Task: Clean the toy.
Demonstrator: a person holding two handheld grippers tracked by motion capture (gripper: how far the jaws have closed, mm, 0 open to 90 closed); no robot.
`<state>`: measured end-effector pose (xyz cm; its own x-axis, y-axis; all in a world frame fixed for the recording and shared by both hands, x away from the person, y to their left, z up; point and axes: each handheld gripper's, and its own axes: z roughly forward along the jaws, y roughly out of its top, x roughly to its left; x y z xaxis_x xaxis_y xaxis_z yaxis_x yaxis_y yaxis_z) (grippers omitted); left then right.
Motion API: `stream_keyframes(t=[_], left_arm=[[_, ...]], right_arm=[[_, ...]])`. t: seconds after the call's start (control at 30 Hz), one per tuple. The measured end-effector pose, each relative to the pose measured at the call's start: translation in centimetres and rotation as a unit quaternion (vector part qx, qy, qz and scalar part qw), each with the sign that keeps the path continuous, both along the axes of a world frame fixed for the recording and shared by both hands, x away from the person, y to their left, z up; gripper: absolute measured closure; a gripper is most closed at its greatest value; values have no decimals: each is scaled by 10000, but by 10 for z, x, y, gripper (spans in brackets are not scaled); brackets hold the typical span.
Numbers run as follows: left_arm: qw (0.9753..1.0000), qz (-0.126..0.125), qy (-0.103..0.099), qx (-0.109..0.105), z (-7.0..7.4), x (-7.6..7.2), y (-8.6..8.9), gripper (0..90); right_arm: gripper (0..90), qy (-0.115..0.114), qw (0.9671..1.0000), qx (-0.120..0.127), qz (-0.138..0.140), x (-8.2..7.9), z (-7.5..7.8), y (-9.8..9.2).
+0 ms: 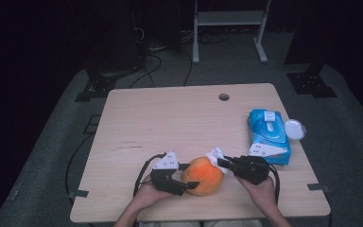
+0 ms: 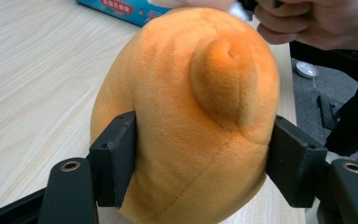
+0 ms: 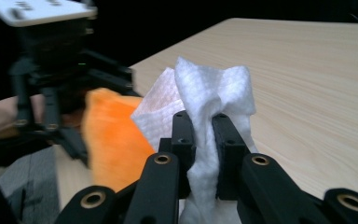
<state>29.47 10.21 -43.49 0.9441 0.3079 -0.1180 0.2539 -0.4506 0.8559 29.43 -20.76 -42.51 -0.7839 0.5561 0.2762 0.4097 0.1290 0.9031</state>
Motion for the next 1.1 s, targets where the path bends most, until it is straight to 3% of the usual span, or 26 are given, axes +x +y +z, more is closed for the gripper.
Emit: stream_keyframes(t=[0.1, 0.2, 0.3, 0.4, 0.43, 0.6, 0.7, 0.77, 0.83, 1.0, 1.1], left_arm=[[10000, -37, 34, -28, -1, 0, 5, 324], [9999, -21, 110, -76, -2, 2, 8, 324], [9999, -44, 100, -58, -2, 2, 8, 323], [9999, -50, 117, -75, -2, 2, 9, 323], [9999, -50, 129, -95, -2, 3, 9, 323], [9998, -43, 170, -121, -3, 4, 11, 322], [9997, -25, 202, -138, -3, 5, 12, 320], [9996, -13, 232, -165, -3, 6, 14, 320], [9994, -1, 297, -193, -3, 7, 14, 320], [9991, 36, 336, -238, -3, 9, 12, 320], [9993, 50, 315, -217, -3, 8, 11, 318]], right_arm=[[803, 12, 9997, -80, -242, 0, -2, -8], [803, 79, 9997, 147, -156, -1, -3, -6], [803, 106, 9999, 121, -31, 0, -6, 0], [803, 294, 9995, 73, -54, 4, -15, 0], [803, 304, 9994, 153, -58, 4, -14, 0], [803, -48, 9993, 370, 82, -6, 5, 1], [803, 132, 9994, 299, 63, -2, -4, 0], [803, 411, 9989, 244, 40, 2, -14, 0], [802, 507, 9980, 383, 43, 3, -15, 0], [802, 59, 9977, 616, 280, -7, 7, 4], [801, 124, 9986, 430, 296, -5, 0, 6]])
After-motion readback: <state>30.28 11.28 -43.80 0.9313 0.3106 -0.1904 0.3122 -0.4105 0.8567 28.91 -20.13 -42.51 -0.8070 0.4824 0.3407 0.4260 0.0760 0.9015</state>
